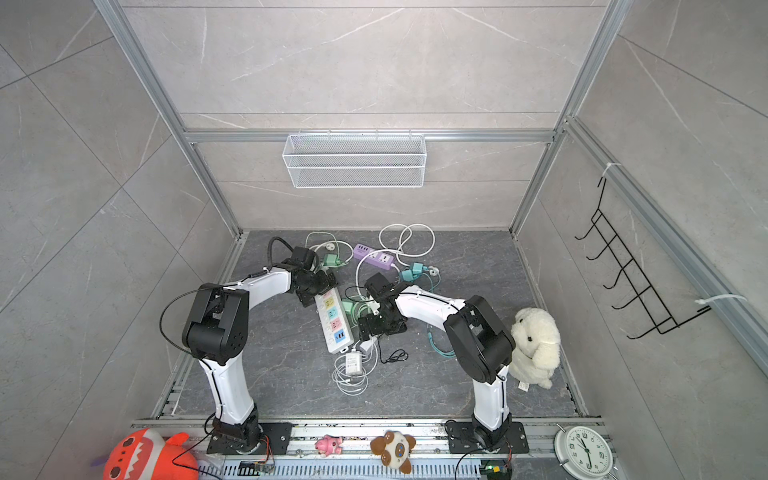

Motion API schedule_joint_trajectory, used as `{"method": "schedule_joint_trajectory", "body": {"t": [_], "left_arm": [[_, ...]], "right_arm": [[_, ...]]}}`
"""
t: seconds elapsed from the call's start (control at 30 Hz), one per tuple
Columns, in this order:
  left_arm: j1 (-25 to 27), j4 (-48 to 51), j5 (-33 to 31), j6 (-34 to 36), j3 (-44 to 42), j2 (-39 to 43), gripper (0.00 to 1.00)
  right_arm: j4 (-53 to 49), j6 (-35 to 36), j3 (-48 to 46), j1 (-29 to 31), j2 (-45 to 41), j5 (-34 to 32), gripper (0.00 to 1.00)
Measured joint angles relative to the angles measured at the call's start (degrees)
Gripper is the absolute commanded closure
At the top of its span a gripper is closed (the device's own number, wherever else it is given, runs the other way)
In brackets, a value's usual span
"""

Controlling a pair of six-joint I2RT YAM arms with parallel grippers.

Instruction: Insert the plug

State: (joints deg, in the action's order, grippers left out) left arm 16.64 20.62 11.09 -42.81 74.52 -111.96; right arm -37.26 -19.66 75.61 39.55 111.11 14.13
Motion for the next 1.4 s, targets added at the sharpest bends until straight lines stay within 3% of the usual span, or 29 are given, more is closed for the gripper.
{"method": "schedule_joint_trajectory", "body": {"t": [0.27,0.53,1.07,1.4], "left_arm": [[0.2,4.6,-0.5,3.5,0.1,1.1,0.00],[0.9,7.6,-2.7,8.0,-1.5,8.0,0.00],[6.6,7.8,-11.1,11.8,-16.7,26.4,0.00],[9.4,5.4,-12.8,11.7,-21.0,28.1,0.00]], "right_arm": [[-1.3,0.2,5.4,-3.6,3.3,-1.5,0.01],[-1.6,-0.2,7.2,-3.9,3.3,-1.5,0.01],[-2.6,1.2,7.2,-3.9,2.9,-5.2,0.05],[-2.9,-4.0,7.2,-0.8,3.2,-8.8,0.09]]}}
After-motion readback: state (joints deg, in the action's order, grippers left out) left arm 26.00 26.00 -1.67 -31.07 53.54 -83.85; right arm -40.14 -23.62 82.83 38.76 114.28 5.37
